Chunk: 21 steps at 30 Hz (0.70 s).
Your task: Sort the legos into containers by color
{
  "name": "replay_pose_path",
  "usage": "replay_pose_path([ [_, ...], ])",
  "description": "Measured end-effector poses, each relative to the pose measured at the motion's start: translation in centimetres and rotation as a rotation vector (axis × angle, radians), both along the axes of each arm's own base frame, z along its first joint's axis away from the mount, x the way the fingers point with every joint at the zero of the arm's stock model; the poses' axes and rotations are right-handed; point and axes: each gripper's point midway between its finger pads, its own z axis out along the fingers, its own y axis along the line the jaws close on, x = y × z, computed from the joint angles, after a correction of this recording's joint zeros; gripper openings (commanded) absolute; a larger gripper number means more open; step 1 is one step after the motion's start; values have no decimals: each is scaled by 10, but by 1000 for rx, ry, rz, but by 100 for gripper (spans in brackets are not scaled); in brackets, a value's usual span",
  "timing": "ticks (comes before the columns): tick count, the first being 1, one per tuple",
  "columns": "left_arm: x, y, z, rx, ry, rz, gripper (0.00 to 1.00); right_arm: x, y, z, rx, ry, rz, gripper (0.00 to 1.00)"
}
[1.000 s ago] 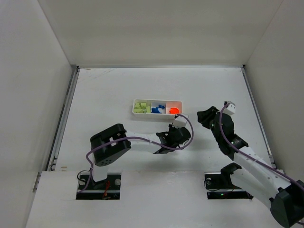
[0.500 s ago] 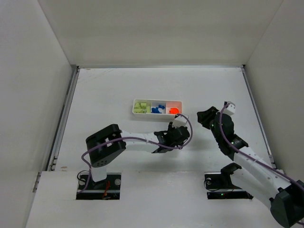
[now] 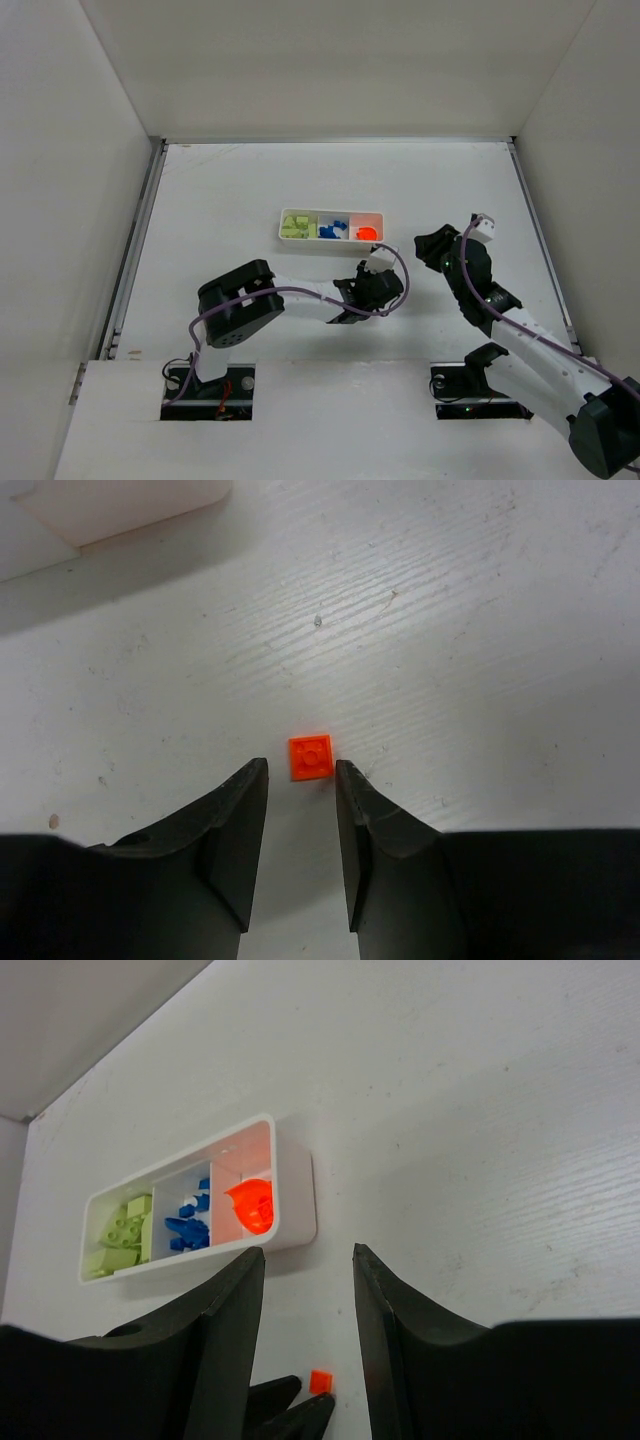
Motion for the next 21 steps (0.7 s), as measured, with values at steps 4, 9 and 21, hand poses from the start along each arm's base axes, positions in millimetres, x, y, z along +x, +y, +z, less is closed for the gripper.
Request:
replay_pose_path([
  [4, 3, -5, 0, -10, -9, 4, 27, 0, 0, -1, -1, 2, 0, 46],
  [9, 4, -5, 0, -11, -12, 6, 20, 0, 2, -3, -4, 8, 5, 46],
  [21, 6, 1, 8, -6, -22, 8, 14, -1, 2, -4, -4, 8, 7, 46],
])
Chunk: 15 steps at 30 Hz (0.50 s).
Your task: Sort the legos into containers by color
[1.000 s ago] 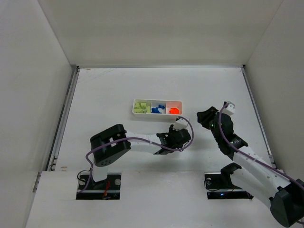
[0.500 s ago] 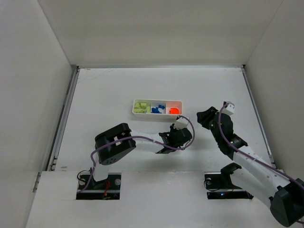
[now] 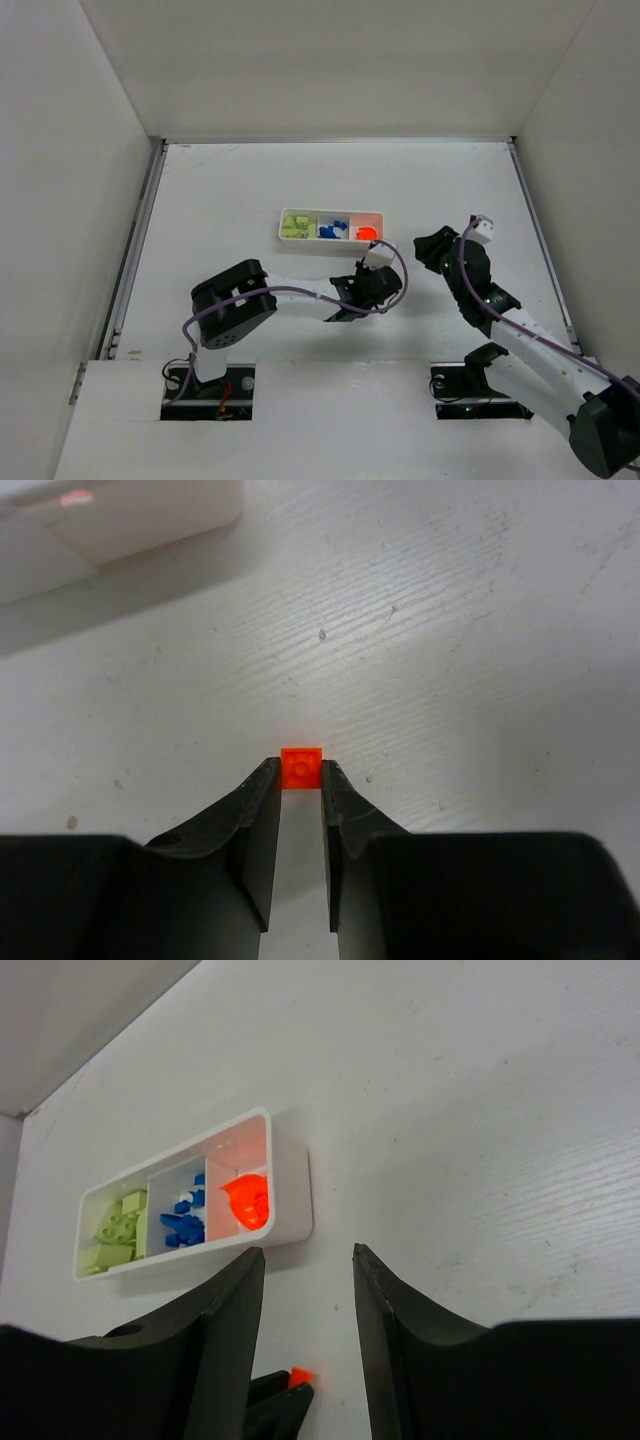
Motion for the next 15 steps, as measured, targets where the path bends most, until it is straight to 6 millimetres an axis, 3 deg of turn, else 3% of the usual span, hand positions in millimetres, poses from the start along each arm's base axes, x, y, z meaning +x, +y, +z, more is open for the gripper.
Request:
replay_pose_path([
  [4, 16, 3, 28, -51, -35, 21, 14, -3, -3, -10, -7, 14, -5, 46],
  [10, 61, 15, 59, -104, -95, 92, 15, -9, -8, -27, -18, 49, -11, 46],
  [15, 99, 20, 87, -138, -148, 142, 16, -10, -9, -27, -9, 44, -13, 46],
])
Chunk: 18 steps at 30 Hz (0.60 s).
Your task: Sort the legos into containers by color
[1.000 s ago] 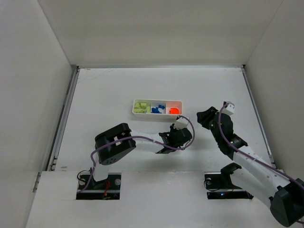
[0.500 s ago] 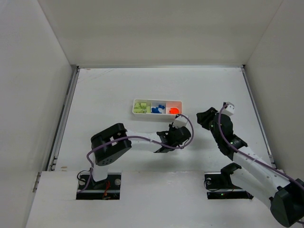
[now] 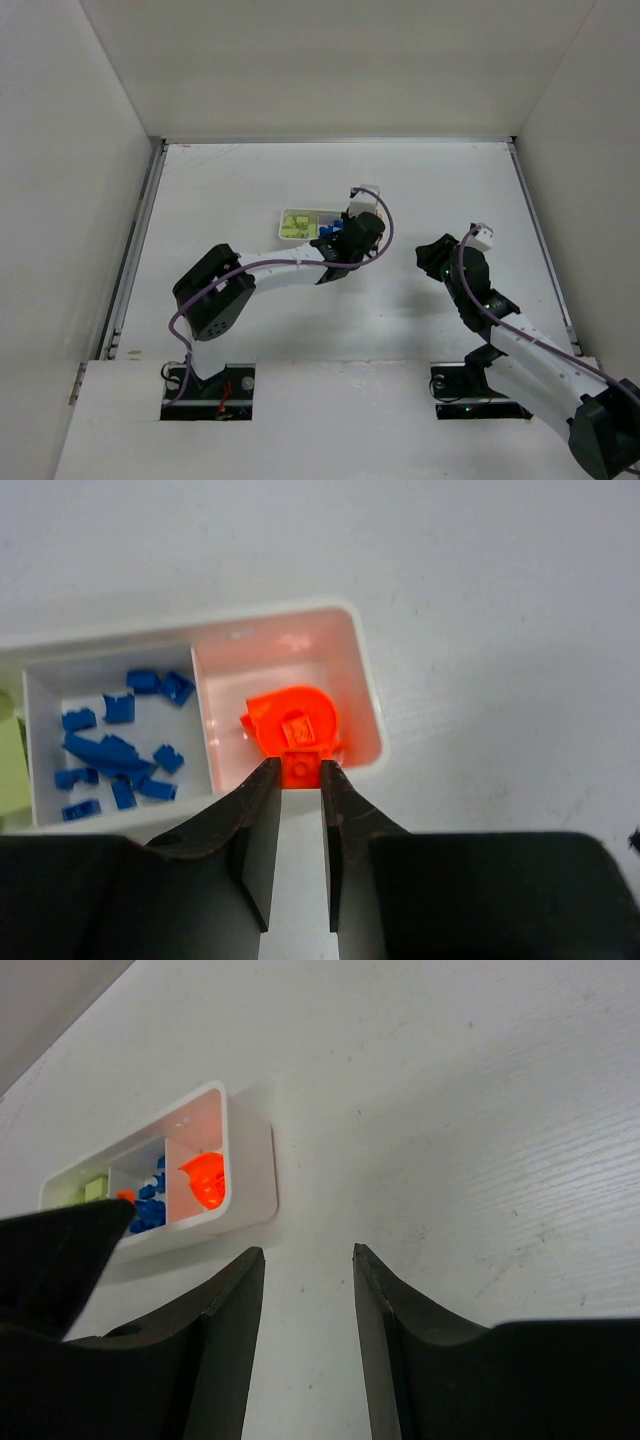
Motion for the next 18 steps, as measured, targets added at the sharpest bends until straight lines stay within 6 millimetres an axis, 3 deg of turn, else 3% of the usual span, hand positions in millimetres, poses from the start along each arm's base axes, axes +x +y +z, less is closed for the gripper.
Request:
replay_pose_path([
  [3, 21, -3, 15, -31, -31, 21, 26, 0, 0, 0, 3, 1, -1, 46],
  [7, 36, -2, 13, -36, -27, 27, 41, 0, 1, 0, 7, 1, -2, 46],
  [13, 34, 1, 4, -26, -7, 15, 56, 1, 1, -1, 8, 2, -1, 46],
  [16, 25, 11, -1, -14, 8, 11, 67, 1, 2, 0, 11, -1, 0, 45],
  [17, 21, 16, -1, -13, 10, 11, 72, 0, 3, 0, 12, -3, 2, 42],
  [18, 17, 22, -1, -12, 14, 12, 100, 0, 3, 0, 12, -5, 5, 37],
])
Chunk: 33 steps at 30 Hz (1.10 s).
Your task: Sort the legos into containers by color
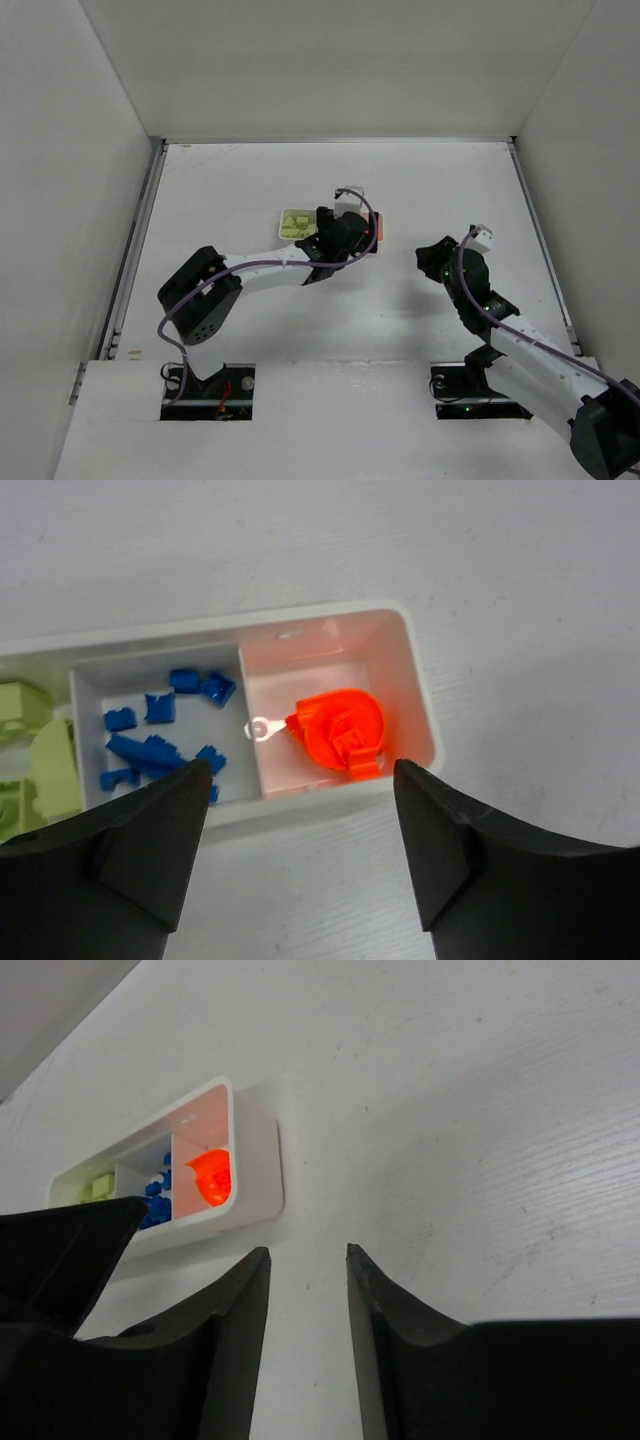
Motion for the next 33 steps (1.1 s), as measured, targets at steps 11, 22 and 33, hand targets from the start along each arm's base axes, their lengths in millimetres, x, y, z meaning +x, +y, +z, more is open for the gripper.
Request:
replay_pose_path([
  [11, -49, 121, 41, -101, -47, 167, 100, -13, 2, 4, 23, -39, 20, 18],
  [22, -95, 272, 40, -279, -57, 528, 100, -20, -8, -2, 29, -58, -18, 41],
  [33, -119, 299, 3, -226, 63, 628, 100, -25, -27, -38, -12, 6, -104, 60],
])
